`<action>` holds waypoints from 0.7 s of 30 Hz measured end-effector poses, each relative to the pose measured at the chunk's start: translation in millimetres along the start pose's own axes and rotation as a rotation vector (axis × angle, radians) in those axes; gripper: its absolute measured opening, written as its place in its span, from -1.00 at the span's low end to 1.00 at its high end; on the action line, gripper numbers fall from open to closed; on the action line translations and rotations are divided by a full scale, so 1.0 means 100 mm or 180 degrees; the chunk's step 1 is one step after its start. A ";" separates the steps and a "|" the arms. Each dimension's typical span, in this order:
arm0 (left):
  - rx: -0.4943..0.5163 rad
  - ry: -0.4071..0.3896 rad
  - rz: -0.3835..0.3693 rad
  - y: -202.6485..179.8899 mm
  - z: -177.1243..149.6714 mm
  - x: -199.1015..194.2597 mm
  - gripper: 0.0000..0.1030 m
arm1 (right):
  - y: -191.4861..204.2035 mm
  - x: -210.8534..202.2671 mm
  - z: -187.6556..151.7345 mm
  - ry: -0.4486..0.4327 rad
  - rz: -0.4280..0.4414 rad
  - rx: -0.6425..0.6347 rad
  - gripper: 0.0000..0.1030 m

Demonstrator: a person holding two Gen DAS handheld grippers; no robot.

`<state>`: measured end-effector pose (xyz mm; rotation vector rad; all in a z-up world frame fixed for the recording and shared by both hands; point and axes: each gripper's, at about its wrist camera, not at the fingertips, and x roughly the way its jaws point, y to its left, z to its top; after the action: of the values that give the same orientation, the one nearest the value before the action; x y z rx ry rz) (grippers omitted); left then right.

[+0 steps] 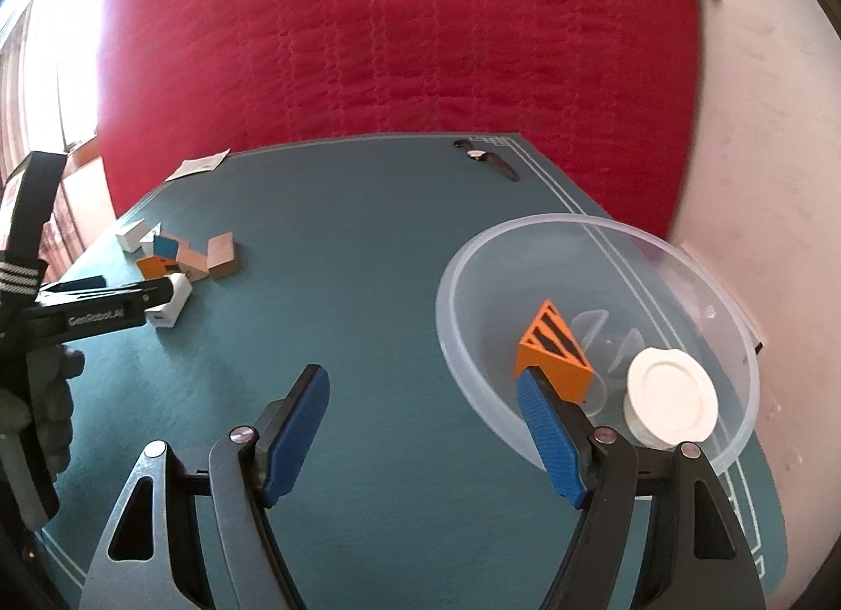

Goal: Organize rigid objects
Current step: 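Withdraw both grippers from the bowl back toward the blocks, then grasp the white phone charger with the left gripper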

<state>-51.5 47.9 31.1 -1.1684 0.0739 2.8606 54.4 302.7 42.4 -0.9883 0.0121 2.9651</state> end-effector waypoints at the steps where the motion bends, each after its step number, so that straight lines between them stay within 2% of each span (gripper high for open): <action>1: 0.0001 0.0036 -0.0014 0.00 0.00 0.02 0.70 | 0.02 0.00 0.00 0.0008 0.0010 -0.0011 0.46; 3: -0.0007 0.0102 -0.0038 0.00 0.00 0.06 0.48 | 0.04 0.00 -0.01 0.0009 0.0014 -0.0038 0.46; 6: -0.0039 0.0204 -0.0111 0.01 0.01 0.14 0.35 | 0.07 -0.01 -0.02 0.0016 0.0039 -0.0062 0.46; 10: -0.0022 0.0232 -0.0130 -0.01 0.01 0.18 0.30 | 0.13 0.00 -0.02 0.0030 0.0061 -0.0100 0.46; 12: -0.0027 0.0258 -0.0150 -0.01 0.02 0.21 0.17 | 0.17 -0.01 -0.02 0.0032 0.0082 -0.0125 0.46; 16: -0.0024 0.0309 -0.0168 -0.02 0.05 0.26 0.07 | 0.26 0.01 0.00 0.0043 0.0138 -0.0173 0.46; 21: 0.0051 0.0307 -0.0264 -0.03 0.05 0.25 -0.39 | 0.38 0.09 0.07 0.0114 0.0298 -0.0178 0.46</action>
<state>-72.9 51.6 17.4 -1.2748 0.0507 2.7268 42.4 265.4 42.6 -1.0765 -0.0252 3.0474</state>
